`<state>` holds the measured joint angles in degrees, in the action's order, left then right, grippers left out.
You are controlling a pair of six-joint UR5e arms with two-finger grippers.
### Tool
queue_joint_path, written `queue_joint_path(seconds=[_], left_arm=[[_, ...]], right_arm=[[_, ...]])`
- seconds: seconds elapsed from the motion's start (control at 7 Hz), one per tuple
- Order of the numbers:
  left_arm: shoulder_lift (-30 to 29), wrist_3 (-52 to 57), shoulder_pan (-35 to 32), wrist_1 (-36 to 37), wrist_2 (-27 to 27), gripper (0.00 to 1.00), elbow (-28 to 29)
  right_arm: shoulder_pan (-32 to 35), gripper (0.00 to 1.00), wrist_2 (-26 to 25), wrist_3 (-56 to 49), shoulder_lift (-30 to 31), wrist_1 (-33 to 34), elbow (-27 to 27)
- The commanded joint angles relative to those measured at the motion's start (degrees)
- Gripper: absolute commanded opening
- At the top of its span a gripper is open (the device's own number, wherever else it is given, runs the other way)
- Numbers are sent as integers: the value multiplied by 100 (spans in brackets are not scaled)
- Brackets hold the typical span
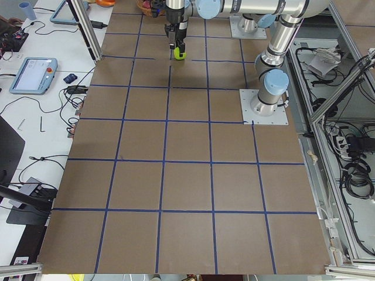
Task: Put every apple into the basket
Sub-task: 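Lower the right gripper onto the green apple and grasp it, then carry the green apple into the basket with the right gripper and release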
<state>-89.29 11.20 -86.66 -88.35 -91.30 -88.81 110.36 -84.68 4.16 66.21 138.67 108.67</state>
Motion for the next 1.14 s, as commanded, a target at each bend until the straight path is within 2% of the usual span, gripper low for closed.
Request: queue_joint_path(seconds=[0.0,0.14,0.29,0.43,0.57,0.71,0.86,1.0], left_arm=[[34,-56,9,-33,-11,100,22],[148,-222,18,-337,93,100,31],[140,-241,9,-332,34,100,31],[79,-259,9,-323,85,100,31],[70,-259,9,-305,77,100,65],[35,-259,9,-305,68,100,57],[-26,-433,0,-297,85,100,-21],[-70,-757,0,-236,94,100,-48]], right_arm=[[-5,53,-31,-11,15,11,93],[-32,29,-66,-38,50,-76,-3],[-310,29,-83,-64,302,-442,-326],[-870,28,-84,-64,470,-1499,-999],[-1415,21,-136,-56,463,-2754,-1797],[-1777,21,-371,-99,420,-3367,-2484],[-2155,21,-887,-978,367,-3329,-2682],[-2742,21,-1127,-1909,340,-3198,-2789]])
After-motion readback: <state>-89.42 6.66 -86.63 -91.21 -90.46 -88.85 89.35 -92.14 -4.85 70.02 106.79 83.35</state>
